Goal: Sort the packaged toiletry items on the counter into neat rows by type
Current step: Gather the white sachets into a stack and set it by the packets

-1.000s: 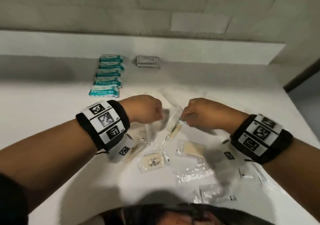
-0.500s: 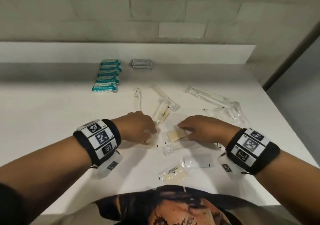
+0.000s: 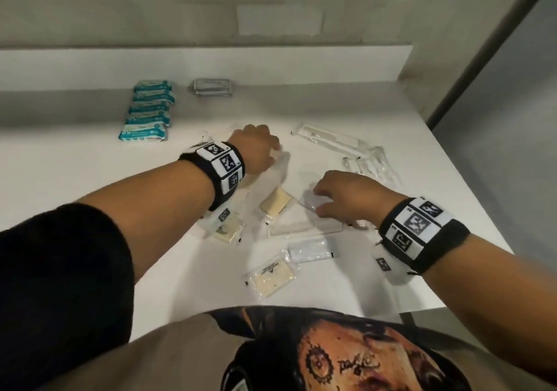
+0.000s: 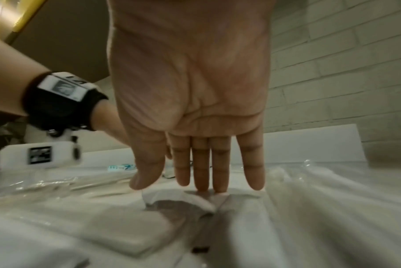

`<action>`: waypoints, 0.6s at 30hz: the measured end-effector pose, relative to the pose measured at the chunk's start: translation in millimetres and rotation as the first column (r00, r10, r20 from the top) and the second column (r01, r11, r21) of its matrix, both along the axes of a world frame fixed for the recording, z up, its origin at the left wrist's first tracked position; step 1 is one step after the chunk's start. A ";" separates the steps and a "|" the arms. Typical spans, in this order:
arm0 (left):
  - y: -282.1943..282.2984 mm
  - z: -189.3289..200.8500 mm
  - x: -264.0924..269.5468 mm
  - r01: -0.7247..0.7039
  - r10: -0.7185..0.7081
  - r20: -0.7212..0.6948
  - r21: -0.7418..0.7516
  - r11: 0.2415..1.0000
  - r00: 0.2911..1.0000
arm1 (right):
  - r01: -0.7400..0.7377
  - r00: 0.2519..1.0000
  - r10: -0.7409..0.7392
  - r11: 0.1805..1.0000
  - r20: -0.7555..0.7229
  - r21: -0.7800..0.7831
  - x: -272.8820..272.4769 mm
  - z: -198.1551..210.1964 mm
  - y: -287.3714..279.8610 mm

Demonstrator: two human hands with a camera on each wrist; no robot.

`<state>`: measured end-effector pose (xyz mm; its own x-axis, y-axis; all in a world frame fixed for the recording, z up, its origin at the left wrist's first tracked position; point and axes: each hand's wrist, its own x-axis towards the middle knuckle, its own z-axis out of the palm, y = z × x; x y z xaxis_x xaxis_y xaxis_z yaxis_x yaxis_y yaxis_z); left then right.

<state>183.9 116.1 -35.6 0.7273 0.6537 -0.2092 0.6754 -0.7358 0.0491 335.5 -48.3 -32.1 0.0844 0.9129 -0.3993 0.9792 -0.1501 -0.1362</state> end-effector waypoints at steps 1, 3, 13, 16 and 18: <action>6.6 0.7 4.3 -0.015 0.017 -0.086 0.029 0.999 0.996 | 0.001 1.000 -0.001 1.000 0.011 0.011 -3.4 -2.3 2.7; 17.0 -0.4 7.8 -0.065 0.075 -0.203 0.054 0.996 0.976 | 0.017 0.999 -0.017 1.000 0.044 0.017 -8.1 -8.8 7.7; 30.8 -3.6 -9.4 -0.251 0.285 -0.243 0.159 0.955 0.927 | 0.132 0.991 -0.132 0.990 0.024 -0.037 -2.0 -1.7 13.0; 27.5 -1.0 -4.4 -0.200 0.215 -0.127 0.121 0.972 0.968 | 0.127 0.984 -0.131 0.991 -0.120 -0.034 -1.6 16.7 -6.9; 24.3 -3.4 2.7 -0.168 0.170 -0.053 0.037 0.985 0.984 | 0.008 0.982 -0.035 0.989 -0.184 -0.146 -11.8 25.7 -24.2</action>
